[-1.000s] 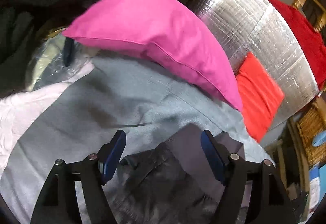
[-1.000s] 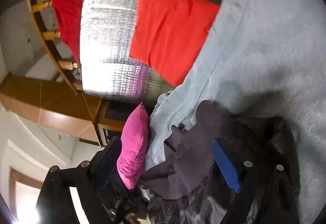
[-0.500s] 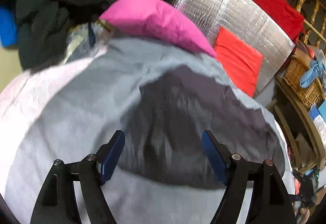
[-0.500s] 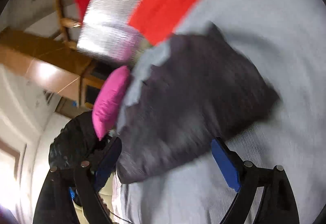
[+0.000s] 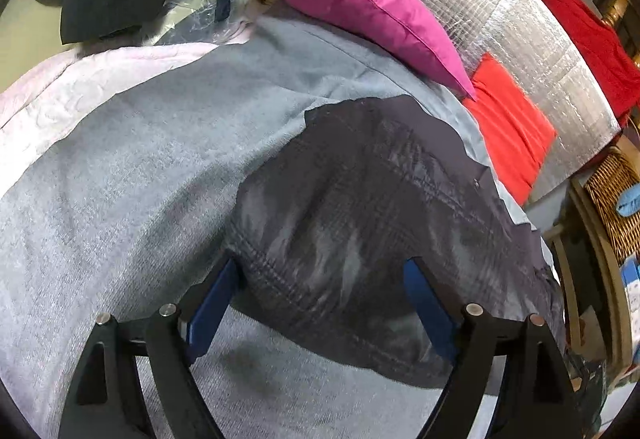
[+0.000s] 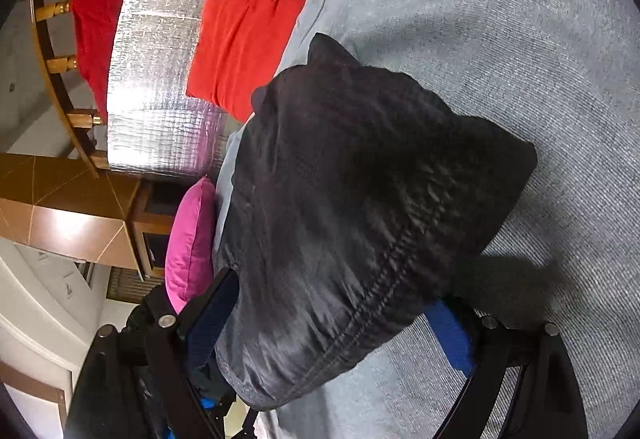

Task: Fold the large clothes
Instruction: 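Move both open tools over the folded jacket toward its ribbed hem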

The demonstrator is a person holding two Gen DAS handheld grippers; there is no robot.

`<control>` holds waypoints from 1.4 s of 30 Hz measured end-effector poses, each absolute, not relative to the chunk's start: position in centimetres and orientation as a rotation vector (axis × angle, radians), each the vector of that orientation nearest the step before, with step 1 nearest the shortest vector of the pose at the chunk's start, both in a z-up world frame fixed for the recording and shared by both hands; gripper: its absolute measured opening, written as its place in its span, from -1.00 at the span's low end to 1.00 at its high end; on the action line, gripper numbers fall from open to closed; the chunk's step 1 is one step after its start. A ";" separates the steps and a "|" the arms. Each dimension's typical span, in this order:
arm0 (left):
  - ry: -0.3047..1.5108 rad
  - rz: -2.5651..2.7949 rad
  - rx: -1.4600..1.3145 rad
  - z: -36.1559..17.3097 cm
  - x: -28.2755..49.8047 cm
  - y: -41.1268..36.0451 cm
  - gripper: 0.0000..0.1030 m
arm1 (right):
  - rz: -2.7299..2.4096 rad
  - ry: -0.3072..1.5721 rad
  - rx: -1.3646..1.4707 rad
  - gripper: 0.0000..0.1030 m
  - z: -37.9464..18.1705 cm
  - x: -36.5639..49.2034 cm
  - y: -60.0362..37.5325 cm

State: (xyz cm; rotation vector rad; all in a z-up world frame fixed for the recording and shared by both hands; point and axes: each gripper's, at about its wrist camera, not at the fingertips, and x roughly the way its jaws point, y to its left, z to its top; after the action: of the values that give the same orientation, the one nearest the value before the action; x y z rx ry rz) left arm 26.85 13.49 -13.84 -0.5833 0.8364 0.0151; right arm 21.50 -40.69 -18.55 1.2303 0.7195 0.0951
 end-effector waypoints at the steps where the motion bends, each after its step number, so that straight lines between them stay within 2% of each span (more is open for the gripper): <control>1: 0.838 0.017 -0.589 -13.9 27.0 13.6 0.66 | 0.091 0.721 1.225 0.80 -18.5 21.7 -40.7; 12: 0.830 0.052 -0.597 -13.2 25.6 16.9 0.64 | 0.073 0.761 1.166 0.78 -17.2 22.5 -38.9; 17: 0.817 0.016 -0.470 -10.7 26.9 18.5 0.64 | 0.054 0.781 0.966 0.78 -14.8 20.2 -40.7; 22: 0.743 -0.121 -0.323 -7.0 27.6 13.5 0.64 | 0.037 0.724 0.733 0.78 -9.7 20.1 -41.1; 27: 0.728 -0.185 -0.170 -6.0 28.9 6.6 0.64 | 0.242 0.683 0.628 0.78 -6.1 23.8 -35.6; 32: 0.804 -0.206 -0.161 -7.8 31.2 4.4 0.64 | 0.345 0.787 0.611 0.78 -7.8 28.8 -32.2; 36: 0.966 -0.115 -0.085 -12.0 34.3 3.2 0.64 | 0.267 0.889 0.658 0.77 -11.5 31.5 -33.3; 39: 0.986 -0.075 -0.088 -13.0 35.4 3.5 0.64 | 0.240 0.895 0.673 0.77 -11.9 32.1 -33.9; 42: 0.961 -0.101 -0.105 -11.7 34.5 3.8 0.64 | 0.235 0.901 0.636 0.77 -10.9 31.5 -33.9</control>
State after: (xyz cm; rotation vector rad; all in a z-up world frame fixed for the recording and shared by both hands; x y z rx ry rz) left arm 34.48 3.78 -11.73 -0.1051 0.9608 -0.1014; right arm 31.51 -33.92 -10.88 0.6365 0.9009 0.2350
